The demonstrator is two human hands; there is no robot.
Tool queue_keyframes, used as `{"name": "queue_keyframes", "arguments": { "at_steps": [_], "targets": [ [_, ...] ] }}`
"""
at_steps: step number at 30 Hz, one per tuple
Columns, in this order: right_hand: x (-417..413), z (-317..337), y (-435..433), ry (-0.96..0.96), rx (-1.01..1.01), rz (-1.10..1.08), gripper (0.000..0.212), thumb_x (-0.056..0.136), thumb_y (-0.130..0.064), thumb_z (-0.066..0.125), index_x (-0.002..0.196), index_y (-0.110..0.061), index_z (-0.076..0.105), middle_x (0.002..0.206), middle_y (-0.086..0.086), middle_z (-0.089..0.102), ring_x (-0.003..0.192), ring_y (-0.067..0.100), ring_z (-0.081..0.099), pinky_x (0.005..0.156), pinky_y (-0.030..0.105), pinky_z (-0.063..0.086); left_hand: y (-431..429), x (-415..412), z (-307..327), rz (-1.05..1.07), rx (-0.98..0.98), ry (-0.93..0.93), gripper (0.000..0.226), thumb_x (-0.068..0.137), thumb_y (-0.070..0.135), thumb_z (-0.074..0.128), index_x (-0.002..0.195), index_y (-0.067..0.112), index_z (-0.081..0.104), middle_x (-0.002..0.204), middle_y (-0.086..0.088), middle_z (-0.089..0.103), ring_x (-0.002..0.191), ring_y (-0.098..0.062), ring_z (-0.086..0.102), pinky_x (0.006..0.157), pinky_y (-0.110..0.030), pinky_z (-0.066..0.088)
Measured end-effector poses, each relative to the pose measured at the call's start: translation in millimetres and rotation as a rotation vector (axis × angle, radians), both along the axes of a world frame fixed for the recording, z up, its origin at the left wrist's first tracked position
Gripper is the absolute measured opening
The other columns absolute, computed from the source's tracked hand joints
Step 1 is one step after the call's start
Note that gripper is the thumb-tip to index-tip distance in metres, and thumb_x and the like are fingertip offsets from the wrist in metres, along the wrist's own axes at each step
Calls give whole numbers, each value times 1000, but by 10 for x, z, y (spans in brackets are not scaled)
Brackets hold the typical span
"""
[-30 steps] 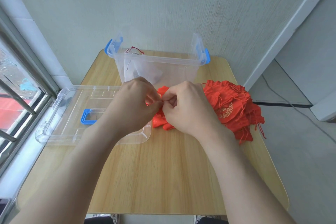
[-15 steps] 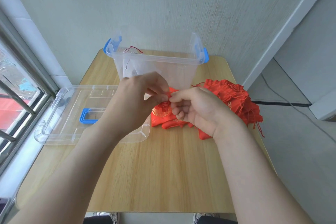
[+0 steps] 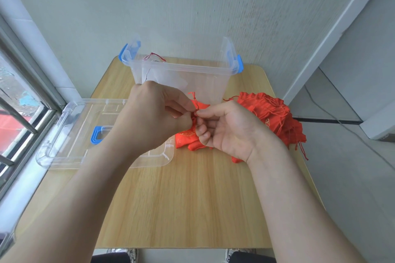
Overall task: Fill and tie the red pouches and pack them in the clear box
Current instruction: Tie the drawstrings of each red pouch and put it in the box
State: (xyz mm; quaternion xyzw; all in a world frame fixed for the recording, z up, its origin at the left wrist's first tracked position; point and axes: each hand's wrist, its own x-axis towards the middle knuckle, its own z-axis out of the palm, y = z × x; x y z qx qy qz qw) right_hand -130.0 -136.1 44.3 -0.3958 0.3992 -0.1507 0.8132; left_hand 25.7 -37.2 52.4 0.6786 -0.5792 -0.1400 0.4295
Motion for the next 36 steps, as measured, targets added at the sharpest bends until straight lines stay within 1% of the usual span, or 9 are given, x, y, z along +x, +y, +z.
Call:
{"name": "queue_keyframes", "arguments": {
  "at_steps": [8,11,13,18,21,26,29,33,36],
  "targets": [
    [-12,-59,-32,22,-95,11,11,96,2,66,90,-3,72,74,8,68,63,13,62,59,20,47,10,-22,-50,-43,-71,-200,11,85,7,78,83,16,83,71,17,76,74,10,73,82,-6,54],
    [-23,-80,-44,60,-151,-12,4,94,2,70,95,-1,73,76,9,70,64,13,65,59,20,48,-21,2,-137,-73,-78,-346,9,92,9,73,87,14,79,75,10,78,70,-7,76,117,-36,47],
    [-25,-80,-46,87,-223,2,6,94,2,71,99,1,74,76,9,70,64,13,65,59,20,48,-50,2,-199,-65,-21,-419,15,96,22,61,92,13,73,77,5,76,70,-18,75,124,-46,38],
    [-9,-71,-30,224,-503,88,8,95,-1,72,93,-1,79,78,11,69,74,22,55,66,29,45,-63,-85,-231,-8,171,-496,34,93,39,39,89,10,57,80,1,65,70,-28,61,92,-48,47],
    [0,-42,-3,274,-609,89,9,97,0,70,96,1,79,62,0,67,52,9,57,49,18,45,-88,-107,-149,2,226,-334,46,84,46,28,76,10,55,72,-1,59,71,-26,55,72,-42,41],
    [1,-46,-45,312,-660,6,6,95,-8,76,92,-11,80,70,3,73,58,5,64,57,19,50,-66,-25,44,195,156,198,44,88,36,39,78,2,66,81,-10,72,87,-28,65,78,-44,52],
    [7,-42,-60,264,-597,-40,6,92,-6,78,95,-10,81,81,7,78,72,12,70,70,28,53,-19,48,74,189,70,170,28,92,32,53,80,16,73,79,4,75,86,-16,71,83,-43,57],
    [38,2,-13,238,-572,-70,8,88,-1,77,89,-8,81,86,15,79,74,15,70,69,30,52,-11,75,-15,-9,91,51,22,86,49,83,94,28,82,83,11,80,83,-3,76,85,-33,62],
    [65,2,-3,252,-542,-84,8,88,0,77,86,-7,81,81,13,76,73,17,69,69,31,51,-19,103,-34,-33,77,35,11,87,38,85,92,28,84,81,16,80,80,0,76,83,-27,62]
  ]
}}
